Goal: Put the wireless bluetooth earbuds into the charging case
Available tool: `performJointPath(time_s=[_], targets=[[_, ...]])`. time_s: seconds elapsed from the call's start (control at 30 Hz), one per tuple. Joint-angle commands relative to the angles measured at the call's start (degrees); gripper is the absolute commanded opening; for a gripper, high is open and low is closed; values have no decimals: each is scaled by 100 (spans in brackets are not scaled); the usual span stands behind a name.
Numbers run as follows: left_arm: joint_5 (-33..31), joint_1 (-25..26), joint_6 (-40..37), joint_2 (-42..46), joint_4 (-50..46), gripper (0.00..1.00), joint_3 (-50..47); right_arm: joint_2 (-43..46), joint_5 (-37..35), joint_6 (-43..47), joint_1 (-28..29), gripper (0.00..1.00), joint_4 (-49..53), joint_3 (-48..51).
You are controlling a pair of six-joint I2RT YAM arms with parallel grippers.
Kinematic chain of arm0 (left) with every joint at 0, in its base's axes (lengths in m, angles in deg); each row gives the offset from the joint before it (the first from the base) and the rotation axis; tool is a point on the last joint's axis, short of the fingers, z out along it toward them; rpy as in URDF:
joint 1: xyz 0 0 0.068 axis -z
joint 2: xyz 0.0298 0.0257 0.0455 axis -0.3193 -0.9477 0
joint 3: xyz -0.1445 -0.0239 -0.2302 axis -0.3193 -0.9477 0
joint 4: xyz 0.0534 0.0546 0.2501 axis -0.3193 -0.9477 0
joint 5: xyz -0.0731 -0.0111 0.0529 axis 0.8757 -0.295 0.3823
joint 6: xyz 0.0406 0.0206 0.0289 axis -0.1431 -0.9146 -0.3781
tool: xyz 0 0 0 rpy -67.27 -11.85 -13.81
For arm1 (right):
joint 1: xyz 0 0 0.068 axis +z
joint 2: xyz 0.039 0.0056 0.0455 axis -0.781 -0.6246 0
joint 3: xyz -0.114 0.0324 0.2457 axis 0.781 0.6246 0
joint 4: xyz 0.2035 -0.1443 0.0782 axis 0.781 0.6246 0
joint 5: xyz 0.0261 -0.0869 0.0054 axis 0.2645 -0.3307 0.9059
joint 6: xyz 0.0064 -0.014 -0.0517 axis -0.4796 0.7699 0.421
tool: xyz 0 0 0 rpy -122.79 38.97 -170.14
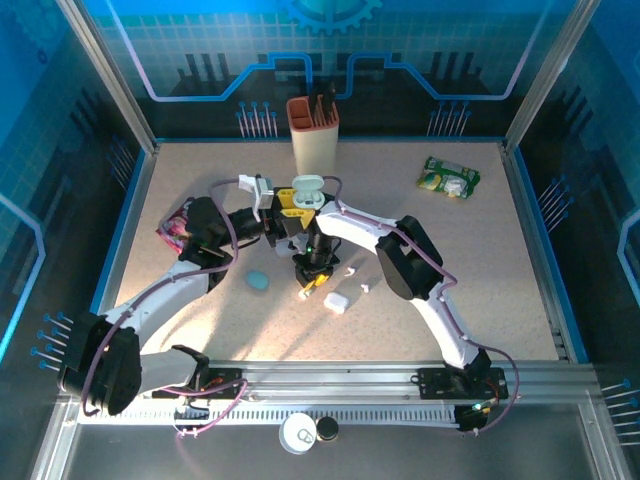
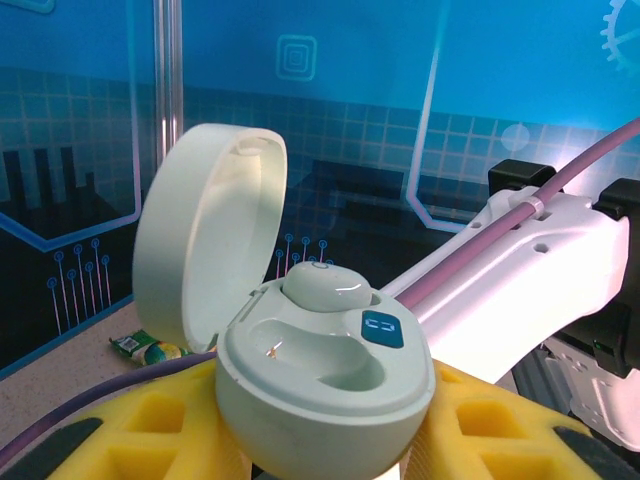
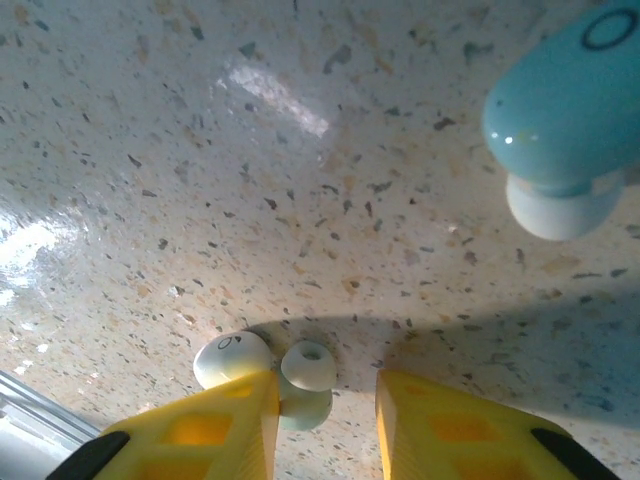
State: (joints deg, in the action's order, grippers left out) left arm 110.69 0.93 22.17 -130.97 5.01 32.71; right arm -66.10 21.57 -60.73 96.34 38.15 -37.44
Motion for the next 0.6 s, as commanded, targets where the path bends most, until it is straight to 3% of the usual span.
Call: performJointPath(time_s=[0.0, 0.57], targets=[[69, -51, 14, 95, 218, 36, -24, -270, -90, 95, 70, 30, 260, -112], [107, -48, 61, 23, 181, 36, 23, -242, -261, 91, 19, 9, 239, -213]])
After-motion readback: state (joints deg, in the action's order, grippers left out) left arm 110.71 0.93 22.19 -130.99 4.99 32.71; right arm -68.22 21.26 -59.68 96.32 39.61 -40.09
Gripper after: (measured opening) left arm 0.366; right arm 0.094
